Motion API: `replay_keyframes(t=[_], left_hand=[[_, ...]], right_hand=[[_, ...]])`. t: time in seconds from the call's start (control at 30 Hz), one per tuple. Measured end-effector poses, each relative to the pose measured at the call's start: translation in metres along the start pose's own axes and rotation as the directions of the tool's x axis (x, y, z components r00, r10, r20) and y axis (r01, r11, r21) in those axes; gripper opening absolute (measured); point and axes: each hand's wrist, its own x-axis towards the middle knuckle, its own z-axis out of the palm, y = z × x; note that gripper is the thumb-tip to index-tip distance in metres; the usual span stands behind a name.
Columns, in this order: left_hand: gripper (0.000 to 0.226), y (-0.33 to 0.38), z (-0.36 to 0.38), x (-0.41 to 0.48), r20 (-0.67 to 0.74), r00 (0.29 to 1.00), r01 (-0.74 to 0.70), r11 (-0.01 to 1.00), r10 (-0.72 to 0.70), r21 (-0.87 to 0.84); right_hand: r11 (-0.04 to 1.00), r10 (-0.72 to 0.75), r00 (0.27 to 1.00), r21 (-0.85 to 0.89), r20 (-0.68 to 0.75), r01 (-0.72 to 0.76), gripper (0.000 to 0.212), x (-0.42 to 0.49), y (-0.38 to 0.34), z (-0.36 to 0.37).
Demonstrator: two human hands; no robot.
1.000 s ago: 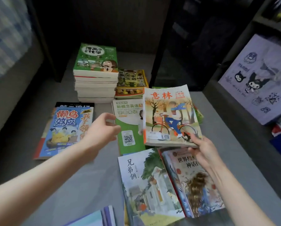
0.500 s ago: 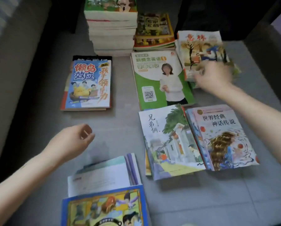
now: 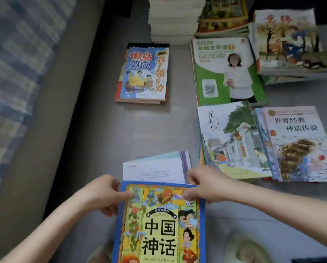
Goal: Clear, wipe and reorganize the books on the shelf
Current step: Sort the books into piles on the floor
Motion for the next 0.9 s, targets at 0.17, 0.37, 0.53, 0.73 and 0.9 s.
replay_keyframes(t=[0.17, 0.37, 0.53, 0.73, 0.9], left_hand=[[0.026, 0.021, -0.016, -0.007, -0.157, 0.976, -0.199, 0.913, 0.151, -0.357], [0.035, 0.058, -0.023, 0.0, -0.36, 0.892, -0.248, 0.962, 0.274, 0.118], [0.067, 0.117, -0.043, -0.001, -0.336, 0.844, -0.505, 0.829, 0.417, -0.24], [0.008, 0.203, -0.065, 0.02, -0.355, 0.858, -0.502, 0.463, 0.371, -0.731], [0.025, 0.281, -0.084, 0.046, -0.478, 0.814, -0.577, 0.368, 0.329, -0.729]], right_hand=[[0.807, -0.089, 0.926, 0.518, -0.367, 0.283, 0.023, -0.01, -0.003, -0.059], [0.515, -0.032, 0.856, 0.726, -0.516, 0.457, 0.017, -0.016, -0.001, -0.137], [0.352, -0.05, 0.822, 0.76, -0.567, 0.546, 0.023, -0.022, -0.006, -0.177], [0.427, 0.109, 0.811, 0.764, -0.574, 0.483, 0.048, -0.026, 0.03, -0.213], [0.377, 0.238, 0.777, 0.793, -0.583, 0.48, 0.023, -0.009, 0.063, -0.189]])
